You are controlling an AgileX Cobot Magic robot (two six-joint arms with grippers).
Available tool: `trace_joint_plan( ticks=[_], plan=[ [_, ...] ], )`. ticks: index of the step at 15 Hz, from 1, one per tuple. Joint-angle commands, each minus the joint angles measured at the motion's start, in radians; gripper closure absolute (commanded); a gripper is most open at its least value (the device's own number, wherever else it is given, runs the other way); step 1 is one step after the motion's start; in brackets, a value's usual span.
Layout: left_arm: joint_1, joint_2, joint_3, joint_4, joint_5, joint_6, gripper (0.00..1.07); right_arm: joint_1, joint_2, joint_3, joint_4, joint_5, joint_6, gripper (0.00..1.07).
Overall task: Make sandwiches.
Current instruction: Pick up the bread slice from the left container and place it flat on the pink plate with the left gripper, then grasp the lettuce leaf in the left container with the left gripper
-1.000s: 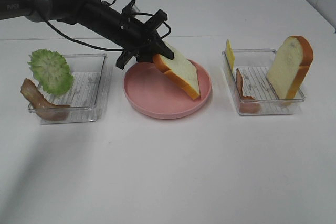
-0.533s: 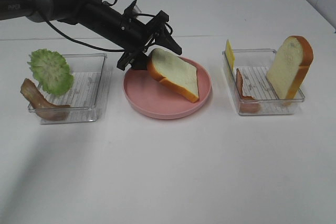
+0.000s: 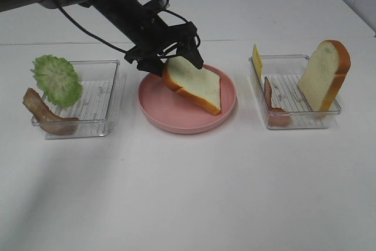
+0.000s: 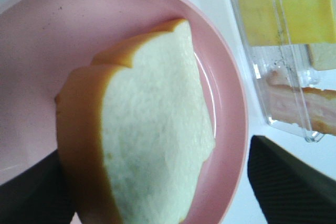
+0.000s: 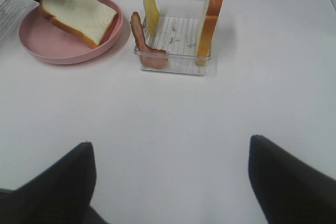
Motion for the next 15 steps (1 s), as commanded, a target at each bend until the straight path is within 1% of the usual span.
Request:
trace_joint_plan(
  ticks=[1, 2, 4, 5, 6, 8, 10, 12, 13, 14, 15],
  plan=[
    [-0.053, -0.013, -0.092, 0.229, 0.075, -0.104, 0.27, -0.004, -0.016, -0.001, 0.002, -0.009, -0.009, 0.31],
    [-0.062, -0.013, -0.108, 0.283, 0.092, -0.130, 0.27, -0.004, -0.016, -0.001, 0.002, -0.009, -0.009, 0.31],
    [-0.097, -0.013, -0.183, 0.439, 0.185, -0.236, 0.27, -0.004, -0.016, -0.001, 0.002, -0.009, -0.009, 0.31],
    [-0.101, -0.013, -0.209, 0.458, 0.220, -0.257, 0.27, -0.004, -0.016, -0.001, 0.002, -0.009, -0.009, 0.31],
    [-0.101, -0.013, -0.238, 0.464, 0.254, -0.267, 0.27, -0.004, -0.016, -0.001, 0.002, -0.009, -0.009, 0.31],
    [-0.101, -0.022, -0.292, 0.469, 0.271, -0.267, 0.27, -0.004, -0.016, -0.001, 0.002, -0.009, -0.009, 0.31],
    [-0.098, -0.056, -0.301, 0.484, 0.271, -0.267, 0.27, -0.004, -0.016, -0.001, 0.002, -0.009, -0.009, 0.31],
    [-0.070, -0.097, -0.301, 0.519, 0.271, -0.267, 0.27, -0.004, -0.016, -0.001, 0.004, -0.009, -0.009, 0.31],
    [-0.058, -0.107, -0.301, 0.519, 0.271, -0.267, 0.27, -0.004, -0.016, -0.001, 0.004, -0.009, -0.009, 0.31],
    [-0.034, -0.125, -0.301, 0.517, 0.271, -0.267, 0.27, -0.004, -0.016, -0.001, 0.004, -0.009, -0.009, 0.31],
    [0.009, -0.150, -0.301, 0.517, 0.271, -0.267, 0.27, -0.004, -0.016, -0.001, 0.004, -0.009, -0.009, 0.31]
  ],
)
